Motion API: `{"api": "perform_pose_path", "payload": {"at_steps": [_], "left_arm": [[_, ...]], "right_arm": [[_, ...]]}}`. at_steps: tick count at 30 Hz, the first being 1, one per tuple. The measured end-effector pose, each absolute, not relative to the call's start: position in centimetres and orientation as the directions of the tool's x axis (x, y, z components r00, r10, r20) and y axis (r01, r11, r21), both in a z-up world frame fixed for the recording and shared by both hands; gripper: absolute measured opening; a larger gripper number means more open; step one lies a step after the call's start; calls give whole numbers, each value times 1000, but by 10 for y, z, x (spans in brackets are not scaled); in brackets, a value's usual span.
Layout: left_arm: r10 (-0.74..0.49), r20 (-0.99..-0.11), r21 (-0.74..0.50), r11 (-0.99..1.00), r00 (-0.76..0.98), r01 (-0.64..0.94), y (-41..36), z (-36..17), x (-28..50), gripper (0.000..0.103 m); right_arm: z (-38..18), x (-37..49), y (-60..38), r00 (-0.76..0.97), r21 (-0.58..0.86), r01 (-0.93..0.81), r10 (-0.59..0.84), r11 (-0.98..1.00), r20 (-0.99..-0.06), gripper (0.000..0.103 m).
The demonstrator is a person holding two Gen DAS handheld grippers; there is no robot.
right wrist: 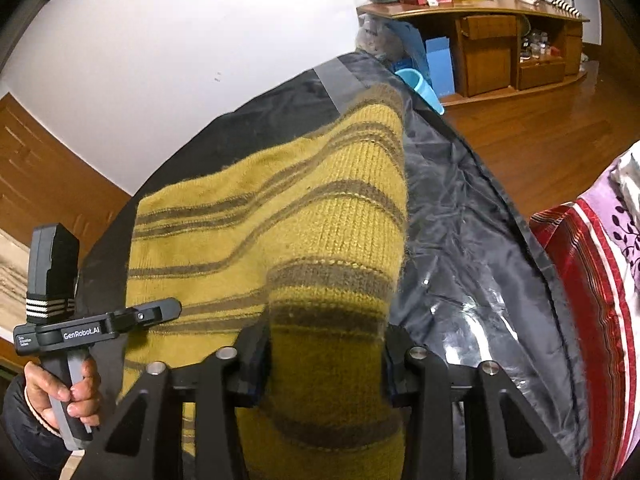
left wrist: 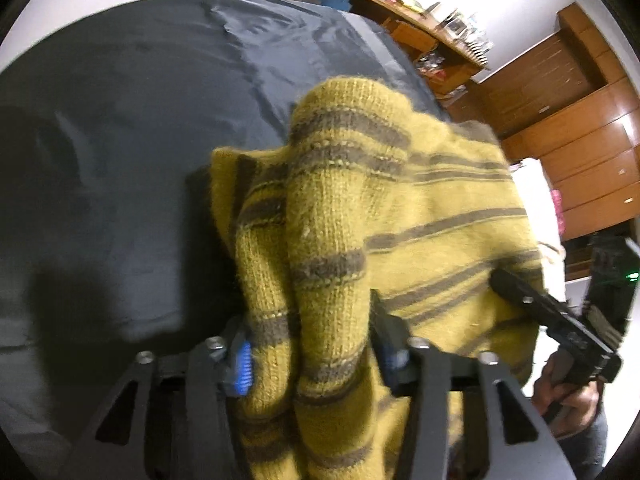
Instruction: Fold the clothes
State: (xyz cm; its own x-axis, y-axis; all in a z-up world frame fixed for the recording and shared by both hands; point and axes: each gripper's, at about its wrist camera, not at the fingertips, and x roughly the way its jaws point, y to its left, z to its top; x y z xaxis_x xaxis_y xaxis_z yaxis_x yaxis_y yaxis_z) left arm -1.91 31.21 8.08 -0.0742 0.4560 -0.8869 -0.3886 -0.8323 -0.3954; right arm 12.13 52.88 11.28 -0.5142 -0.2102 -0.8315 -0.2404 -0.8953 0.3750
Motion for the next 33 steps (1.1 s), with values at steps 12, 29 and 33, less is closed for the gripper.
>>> {"api": "perform_pose_path", "payload": {"at_steps": [12, 29, 33], "left_arm": [[316, -857, -8, -797, -406, -604, 307, 155, 59, 74], [249, -914, -3, -793, -319, -610, 323, 87, 80, 78], [211, -927, 3, -821, -310, -570, 317, 91, 80, 81]], "right_arm": [[136, 187, 494, -563, 79, -159, 25, -984, -826, 62], [78, 202, 507, -460, 164, -303, -7, -939, -888, 84], [84, 200, 500, -436, 104, -308, 44, -946, -899, 88]]}}
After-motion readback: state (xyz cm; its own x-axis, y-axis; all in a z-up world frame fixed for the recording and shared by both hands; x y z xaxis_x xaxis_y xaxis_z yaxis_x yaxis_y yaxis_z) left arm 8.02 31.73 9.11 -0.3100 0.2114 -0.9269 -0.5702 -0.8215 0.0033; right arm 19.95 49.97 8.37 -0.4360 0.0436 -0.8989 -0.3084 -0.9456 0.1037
